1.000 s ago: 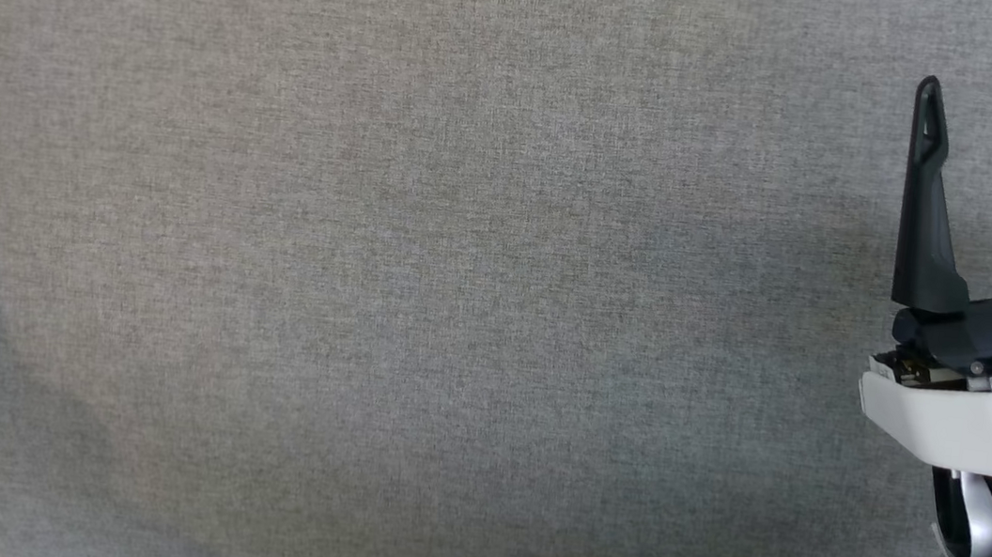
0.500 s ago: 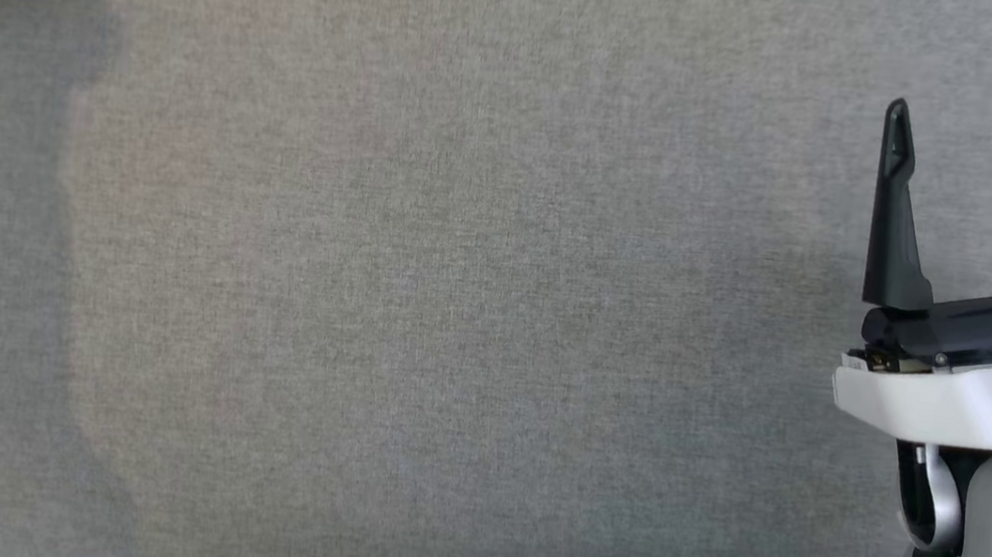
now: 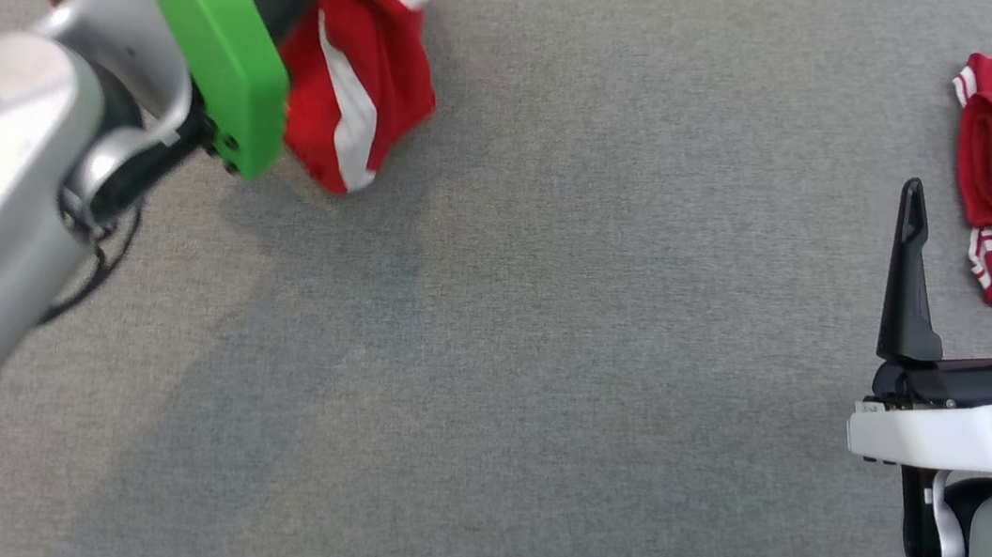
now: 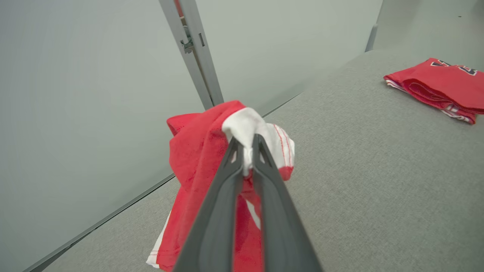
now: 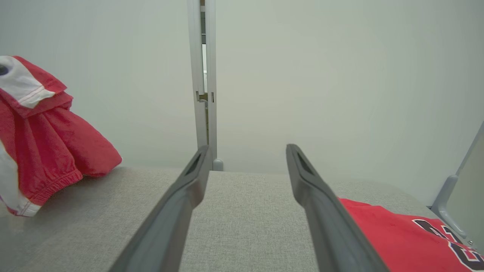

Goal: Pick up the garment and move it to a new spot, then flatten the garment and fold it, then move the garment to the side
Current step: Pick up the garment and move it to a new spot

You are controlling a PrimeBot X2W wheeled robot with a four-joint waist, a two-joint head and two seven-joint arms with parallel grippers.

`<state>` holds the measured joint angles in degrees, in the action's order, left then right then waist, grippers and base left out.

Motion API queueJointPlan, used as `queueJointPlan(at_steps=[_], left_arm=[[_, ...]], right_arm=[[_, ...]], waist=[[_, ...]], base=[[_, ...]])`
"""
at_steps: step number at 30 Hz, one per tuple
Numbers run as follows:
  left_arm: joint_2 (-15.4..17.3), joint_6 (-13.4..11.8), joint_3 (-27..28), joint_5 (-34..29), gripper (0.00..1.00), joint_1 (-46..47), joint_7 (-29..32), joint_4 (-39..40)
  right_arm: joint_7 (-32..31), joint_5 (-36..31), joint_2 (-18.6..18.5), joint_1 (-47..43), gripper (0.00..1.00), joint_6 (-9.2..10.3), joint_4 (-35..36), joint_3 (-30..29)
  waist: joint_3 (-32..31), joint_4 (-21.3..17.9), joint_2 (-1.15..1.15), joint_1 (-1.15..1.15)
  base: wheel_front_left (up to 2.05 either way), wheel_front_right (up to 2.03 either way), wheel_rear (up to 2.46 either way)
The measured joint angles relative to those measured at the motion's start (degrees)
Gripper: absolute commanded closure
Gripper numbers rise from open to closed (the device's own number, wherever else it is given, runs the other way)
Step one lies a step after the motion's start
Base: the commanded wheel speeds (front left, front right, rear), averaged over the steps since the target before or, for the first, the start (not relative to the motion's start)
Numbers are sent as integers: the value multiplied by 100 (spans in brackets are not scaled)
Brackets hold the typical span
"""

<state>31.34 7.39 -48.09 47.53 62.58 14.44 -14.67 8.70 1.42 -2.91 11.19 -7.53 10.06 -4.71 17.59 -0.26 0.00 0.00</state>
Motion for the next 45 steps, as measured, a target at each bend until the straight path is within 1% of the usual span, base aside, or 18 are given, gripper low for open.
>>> queueJointPlan(at_steps=[2, 5, 9, 11, 14, 18, 22, 23, 24, 25, 26, 29, 33, 36, 38, 42, 45], left_arm=[[-140, 0, -216, 54, 100, -212, -129, 130], [-492, 0, -456, 191, 100, -603, -405, 105], [-934, -20, -614, 188, 100, -1140, -1046, -202], [-1161, -87, -698, 160, 100, -1449, -1410, -372], [-1473, -115, -851, 170, 100, -1914, -1731, -647], [-1711, -121, -957, 175, 100, -2252, -2048, -1051], [-1897, -143, -996, 163, 100, -2334, -2279, -1310], [-1946, -160, -1016, 126, 88, -2352, -2356, -1362], [-1982, -194, -1031, 75, 53, -2368, -2454, -1405], [-2004, -231, -1028, 21, 9, -2380, -2537, -1440], [-2020, -289, -1018, -30, 0, -2391, -2618, -1484], [-2014, -397, -1042, -221, 0, -2431, -2758, -1536], [-1983, -564, -825, -224, 0, -2675, -2888, -1393], [-1912, -701, -564, -233, 0, -2890, -2922, -1210], [-1795, -805, -338, -279, 0, -3085, -2938, -1057], [-1644, -1012, 294, -487, 0, -3517, -2942, -642], [-1551, -1099, 717, -605, 0, -3943, -2948, -409]], right_arm=[[38, 65, 1, -57, 0, 0, -55, -21], [102, 155, 0, -131, 0, 0, -159, -33], [188, 300, -1, -166, 0, 0, -360, 12], [241, 391, 2, -185, 0, 0, -508, 85], [310, 463, 1, -187, 0, 0, -754, 147], [402, 505, 3, -182, 0, 0, -1077, 244], [460, 531, 2, -163, 0, 0, -1316, 288], [474, 532, 3, -156, 0, 0, -1377, 297], [500, 538, 2, -153, 0, 0, -1428, 309], [503, 544, 3, -150, 0, 0, -1470, 318], [508, 547, 3, -148, 0, 0, -1522, 323], [530, 547, 4, -148, 0, 0, -1653, 346], [554, 547, 3, -154, 0, 0, -1823, 346], [563, 546, 3, -174, 0, 0, -1934, 349], [579, 548, 3, -205, 0, 0, -1993, 357], [602, 549, 3, -267, 0, 0, -2105, 387], [605, 554, 3, -276, 0, 0, -2160, 443]], waist=[[-112, -85, 0, 0], [-220, -249, 0, 0], [-304, -467, 0, 0], [-323, -574, 0, 0], [-317, -691, 0, 0], [-293, -769, 0, 0], [-340, -758, 0, 0], [-363, -746, 0, 0], [-388, -733, 0, 0], [-412, -721, 0, 0], [-443, -706, 0, 0], [-550, -658, 0, 0], [-734, -581, 0, 0], [-885, -512, 0, 0], [-997, -459, 0, 0], [-1179, -337, 0, 0], [-1272, -232, 0, 0]], base=[[0, 0, 0], [0, 0, 0], [0, 0, 0], [0, 0, 0], [0, 0, 0], [0, 0, 0], [0, 0, 0], [0, 0, 0], [0, 0, 0], [0, 0, 0], [0, 0, 0], [0, 0, 0], [0, 0, 0], [0, 0, 0], [0, 0, 0], [0, 0, 0], [0, 0, 0]])
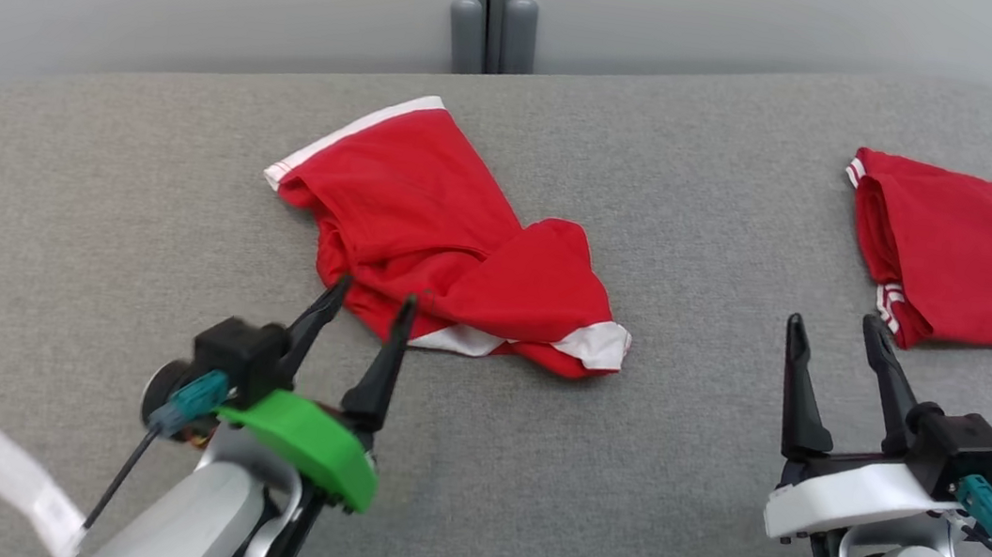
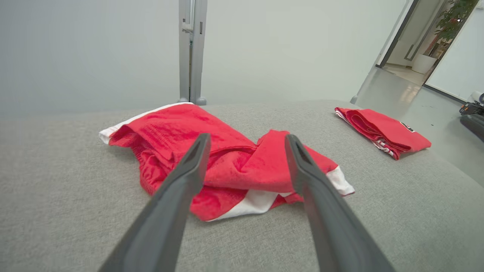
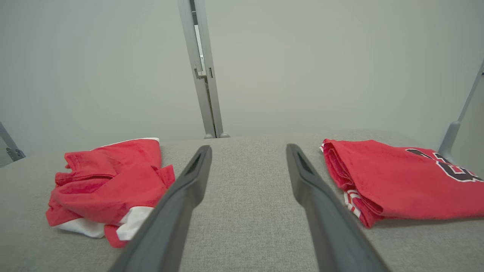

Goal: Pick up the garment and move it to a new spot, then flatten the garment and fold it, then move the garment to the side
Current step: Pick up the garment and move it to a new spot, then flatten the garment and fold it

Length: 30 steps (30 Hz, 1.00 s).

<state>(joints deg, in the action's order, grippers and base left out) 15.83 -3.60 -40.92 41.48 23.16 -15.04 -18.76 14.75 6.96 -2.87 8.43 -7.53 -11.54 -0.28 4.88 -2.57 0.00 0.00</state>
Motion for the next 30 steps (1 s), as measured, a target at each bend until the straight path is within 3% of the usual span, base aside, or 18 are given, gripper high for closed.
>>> queueJointPlan(at_steps=[6, 10, 19, 30], left_arm=[[-4, -253, 1084, -327, 0, -889, -1, 486], [-102, -288, 1693, -692, 0, -1505, 0, 705], [-572, -40, 2562, -1290, 0, -2283, -1, 912], [-903, 319, 3045, -1702, 0, -2404, -1, 834]], right_arm=[[23, 10, 4, -82, 0, 0, -53, 58], [24, 108, 3, -131, 0, 0, 18, 73], [27, 326, 4, -465, 0, 0, 123, 142], [30, 347, 4, -488, 0, 0, 2, 215]], waist=[[-131, 145, 0, 0], [-184, 195, 0, 0], [-272, 274, 0, 0], [-306, 306, 0, 0]], base=[[0, 0, 0], [0, 0, 0], [0, 0, 0], [0, 0, 0]])
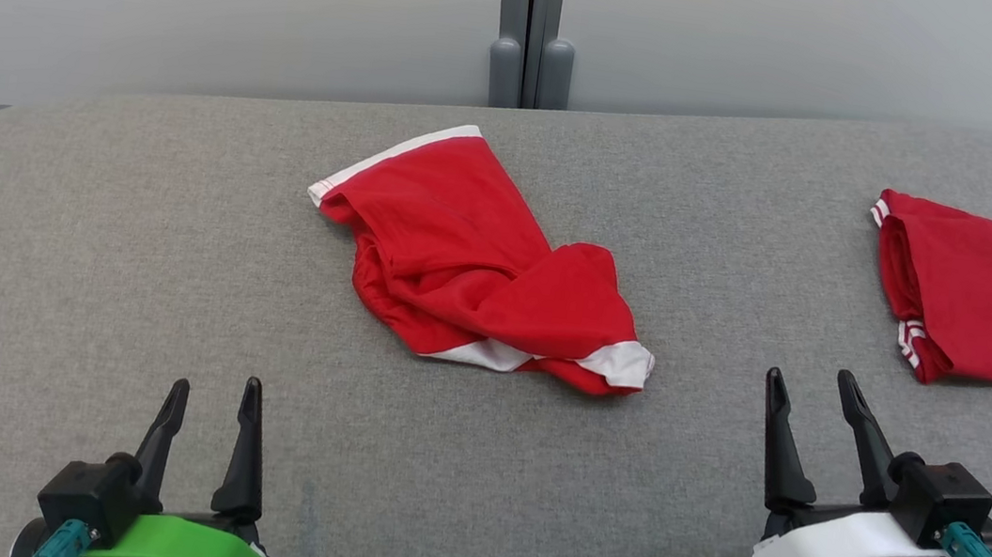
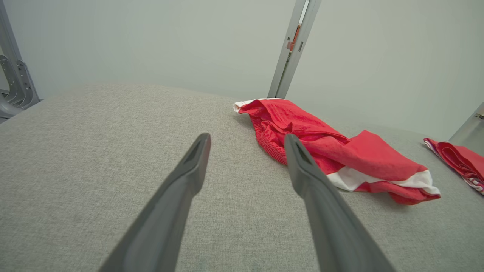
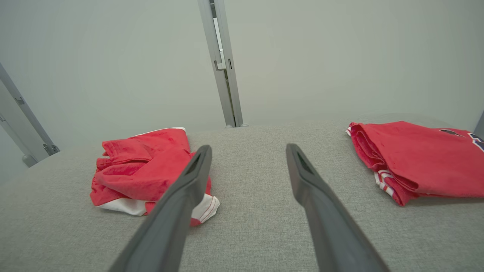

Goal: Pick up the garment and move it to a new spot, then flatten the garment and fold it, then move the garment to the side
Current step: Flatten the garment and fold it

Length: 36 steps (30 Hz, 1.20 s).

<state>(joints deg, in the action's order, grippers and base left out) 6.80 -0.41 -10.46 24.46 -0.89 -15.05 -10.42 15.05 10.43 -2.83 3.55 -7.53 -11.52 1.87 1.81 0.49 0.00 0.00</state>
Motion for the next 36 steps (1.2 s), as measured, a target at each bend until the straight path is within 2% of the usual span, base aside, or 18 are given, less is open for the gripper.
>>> queueJointPlan(at_steps=[10, 15, 20, 28, 36], left_arm=[[-158, 194, 202, -202, 0, 3, 0, -111], [-219, 276, 246, -302, 0, 41, 1, -131], [-265, 328, 253, -353, 0, 160, 0, -136], [-336, 393, 287, -413, 0, 292, 0, -170], [-365, 428, 337, -444, 0, 346, 1, -191]], right_arm=[[0, -102, 0, 28, 0, 0, -135, -89], [1, -308, -1, 233, 0, 0, -534, -129], [1, -461, -3, 698, 0, 0, -1274, -55], [1, -615, 0, 1619, 0, 0, -2839, 177], [1, -408, 5, 2213, 0, 0, -3771, 567]], waist=[[91, 37, 0, 0], [195, 124, 0, 0], [325, 280, 0, 0], [548, 656, 0, 0], [723, 995, 0, 0]], base=[[0, 0, 0], [0, 0, 0], [0, 0, 0], [0, 0, 0], [0, 0, 0]])
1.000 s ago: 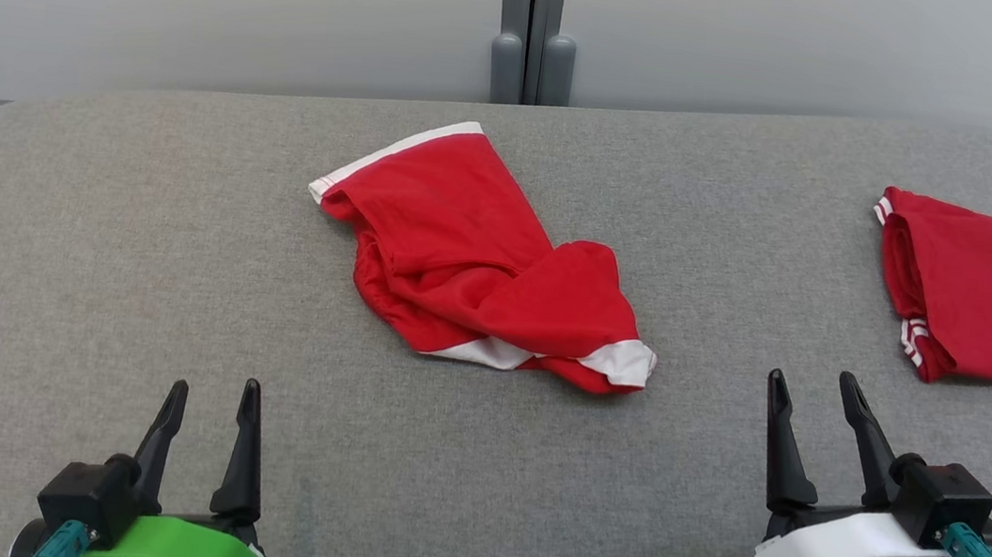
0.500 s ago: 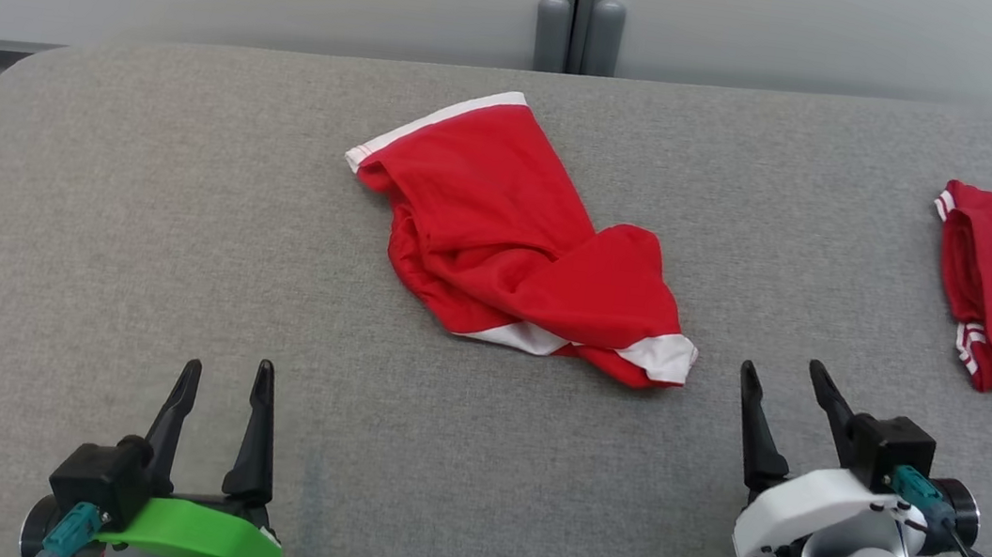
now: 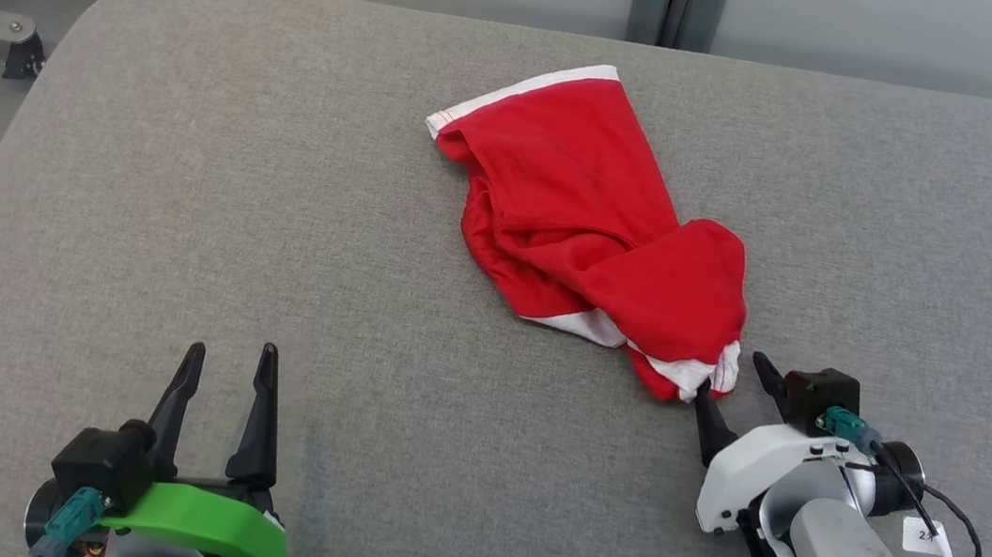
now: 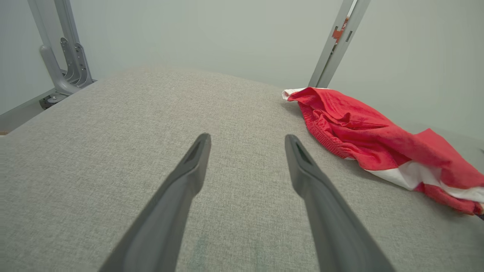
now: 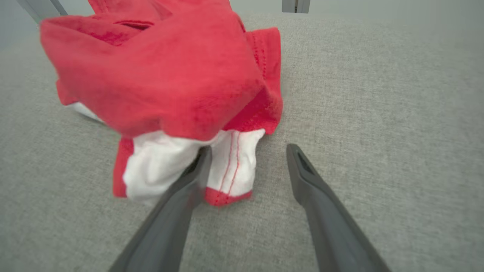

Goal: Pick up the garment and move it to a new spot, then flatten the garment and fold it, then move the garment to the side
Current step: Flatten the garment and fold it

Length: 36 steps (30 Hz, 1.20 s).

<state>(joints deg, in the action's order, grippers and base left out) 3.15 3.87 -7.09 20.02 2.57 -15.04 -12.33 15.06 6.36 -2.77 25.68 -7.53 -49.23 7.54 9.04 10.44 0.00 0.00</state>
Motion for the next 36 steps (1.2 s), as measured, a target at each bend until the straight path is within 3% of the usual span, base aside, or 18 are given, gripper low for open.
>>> queueJointPlan(at_steps=[1, 2, 3, 4, 5, 16, 27, 28, 29, 30, 31, 36], left_arm=[[-3, 9, 5, -1, 0, 2, -1, -2], [-8, 9, 15, -1, 0, 3, 0, -3], [-10, 10, 25, -2, 0, 3, -1, -3], [-11, 10, 38, -2, 0, 3, -1, -2], [-13, 10, 58, -4, 0, 3, 0, 2], [-23, 24, 76, -44, 0, 0, -1, 23], [-25, 24, 10, -43, 0, -1, -1, 14], [-25, 24, 11, -43, 0, -1, 0, 7], [-25, 24, 9, -43, 0, -2, -1, -4], [-25, 25, 7, -43, 0, -3, 0, -13], [-26, 25, -1, -43, 0, -7, -1, -24], [-26, 42, -29, -59, 0, -21, -1, -69]], right_arm=[[0, 41, 0, 44, 11, 0, -96, 42], [0, 65, -1, 80, 56, 0, -157, 63], [0, 83, -1, 114, 69, 0, -182, 74], [0, 105, 2, 144, 89, 0, -177, 58], [0, 111, 2, 176, 100, 0, -147, 29], [0, -324, -81, -97, 100, 0, 811, -1182], [0, -701, -296, -441, 100, 0, 847, -2169], [0, -738, -307, -448, 89, 0, 812, -2231], [0, -788, -305, -453, 53, 0, 790, -2284], [0, -825, -299, -459, 5, 0, 781, -2320], [0, -848, -277, -465, 0, 0, 784, -2376], [0, -849, -127, -610, 0, 0, 1139, -2446]], waist=[[17, 28, 0, 0], [33, 51, 0, 0], [48, 63, 0, 0], [58, 66, 0, 0], [62, 58, 0, 0], [30, -271, 0, 0], [29, -379, 0, 0], [20, -379, 0, 0], [8, -379, 0, 0], [-5, -379, 0, 0], [-25, -381, 0, 0], [-159, -428, 0, 0]], base=[[0, 0, 0], [0, 0, 0], [0, 0, 0], [0, 0, 0], [0, 0, 0], [0, 0, 0], [0, 0, 0], [0, 0, 0], [0, 0, 0], [0, 0, 0], [0, 0, 0], [0, 0, 0]])
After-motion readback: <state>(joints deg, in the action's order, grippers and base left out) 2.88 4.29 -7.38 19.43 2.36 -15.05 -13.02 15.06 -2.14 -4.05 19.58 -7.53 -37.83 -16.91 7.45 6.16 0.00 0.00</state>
